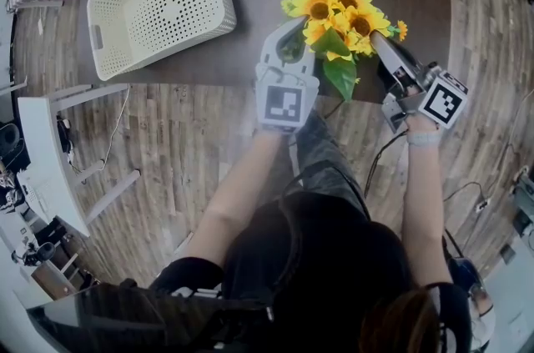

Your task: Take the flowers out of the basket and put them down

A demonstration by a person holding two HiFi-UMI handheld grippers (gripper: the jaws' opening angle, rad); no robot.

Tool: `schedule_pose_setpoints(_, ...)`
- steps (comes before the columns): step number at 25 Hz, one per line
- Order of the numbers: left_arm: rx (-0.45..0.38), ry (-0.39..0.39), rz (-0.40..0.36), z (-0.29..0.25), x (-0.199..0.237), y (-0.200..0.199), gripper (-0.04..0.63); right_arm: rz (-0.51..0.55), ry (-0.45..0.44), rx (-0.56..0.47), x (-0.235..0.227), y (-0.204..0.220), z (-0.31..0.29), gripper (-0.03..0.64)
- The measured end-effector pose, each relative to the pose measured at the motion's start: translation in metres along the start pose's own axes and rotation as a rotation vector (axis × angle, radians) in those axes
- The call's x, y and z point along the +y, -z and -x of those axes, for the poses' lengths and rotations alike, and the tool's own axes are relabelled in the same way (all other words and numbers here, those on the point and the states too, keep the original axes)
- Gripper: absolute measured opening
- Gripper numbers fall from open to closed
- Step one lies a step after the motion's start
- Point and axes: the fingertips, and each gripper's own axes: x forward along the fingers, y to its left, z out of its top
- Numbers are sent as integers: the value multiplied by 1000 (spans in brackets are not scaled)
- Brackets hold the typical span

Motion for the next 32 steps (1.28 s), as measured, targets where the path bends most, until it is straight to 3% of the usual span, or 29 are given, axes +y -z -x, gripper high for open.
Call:
schedule_pose_setpoints(14, 10, 7, 85, 2, 12, 7, 37, 24, 80, -27, -6, -4, 3, 18)
schedule_pose_setpoints(20, 6, 7, 90, 5, 14, 4, 49, 36, 131, -65, -10, -10, 8, 85)
schedule_pose_setpoints(32, -3, 8, 87, 15, 23, 5, 51, 48, 195, -135, -14, -12, 23, 86)
